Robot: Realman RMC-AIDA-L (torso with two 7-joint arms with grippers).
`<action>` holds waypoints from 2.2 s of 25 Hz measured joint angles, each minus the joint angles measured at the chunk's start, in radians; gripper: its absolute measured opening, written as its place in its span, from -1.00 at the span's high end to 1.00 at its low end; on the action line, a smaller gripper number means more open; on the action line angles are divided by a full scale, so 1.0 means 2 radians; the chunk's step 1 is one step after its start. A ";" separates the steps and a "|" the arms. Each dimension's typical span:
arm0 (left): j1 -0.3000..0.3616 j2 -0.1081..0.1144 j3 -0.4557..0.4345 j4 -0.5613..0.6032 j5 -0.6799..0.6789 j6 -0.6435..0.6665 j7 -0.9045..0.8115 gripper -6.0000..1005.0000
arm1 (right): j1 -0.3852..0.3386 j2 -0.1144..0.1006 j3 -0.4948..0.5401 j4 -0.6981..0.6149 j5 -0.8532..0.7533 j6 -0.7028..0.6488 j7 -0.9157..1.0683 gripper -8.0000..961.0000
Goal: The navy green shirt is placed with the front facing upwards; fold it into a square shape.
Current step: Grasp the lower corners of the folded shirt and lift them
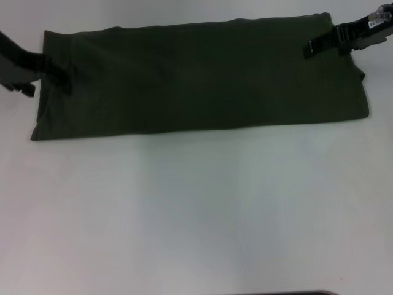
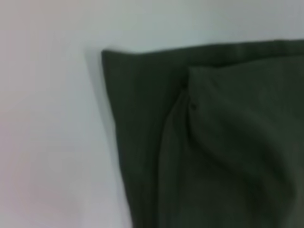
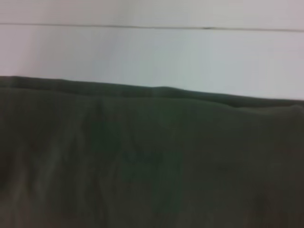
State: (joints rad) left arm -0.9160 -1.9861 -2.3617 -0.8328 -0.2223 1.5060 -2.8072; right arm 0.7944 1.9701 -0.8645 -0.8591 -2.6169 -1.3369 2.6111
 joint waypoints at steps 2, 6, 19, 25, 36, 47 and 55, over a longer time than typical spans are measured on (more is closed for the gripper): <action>0.008 0.001 0.000 0.000 0.000 0.006 0.000 -0.56 | -0.002 0.000 0.002 0.000 0.000 -0.001 0.000 -0.95; 0.020 0.000 0.001 0.001 0.005 -0.001 -0.003 -0.56 | -0.003 -0.001 0.006 0.000 0.001 -0.002 0.000 -0.95; 0.023 -0.017 0.001 0.029 0.037 -0.036 -0.008 -0.54 | -0.001 0.000 0.008 0.000 0.001 -0.005 0.003 -0.95; 0.020 -0.020 0.001 0.036 0.036 -0.047 -0.008 -0.53 | -0.001 -0.002 0.018 0.000 0.001 -0.007 0.000 -0.95; 0.015 -0.024 0.013 0.040 0.040 -0.053 -0.010 -0.52 | -0.003 -0.003 0.018 0.000 0.001 -0.007 0.000 -0.95; 0.015 -0.023 0.014 0.039 0.041 -0.051 -0.011 0.32 | -0.001 -0.003 0.018 0.000 0.001 -0.008 0.004 -0.94; 0.018 -0.020 0.013 0.033 0.041 -0.039 -0.011 0.81 | 0.000 -0.003 0.018 0.000 0.001 -0.009 0.004 -0.94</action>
State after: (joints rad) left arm -0.8793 -2.0255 -2.3347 -0.7664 -0.1399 1.4270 -2.8287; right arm 0.7942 1.9648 -0.8283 -0.8590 -2.6154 -1.3556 2.6197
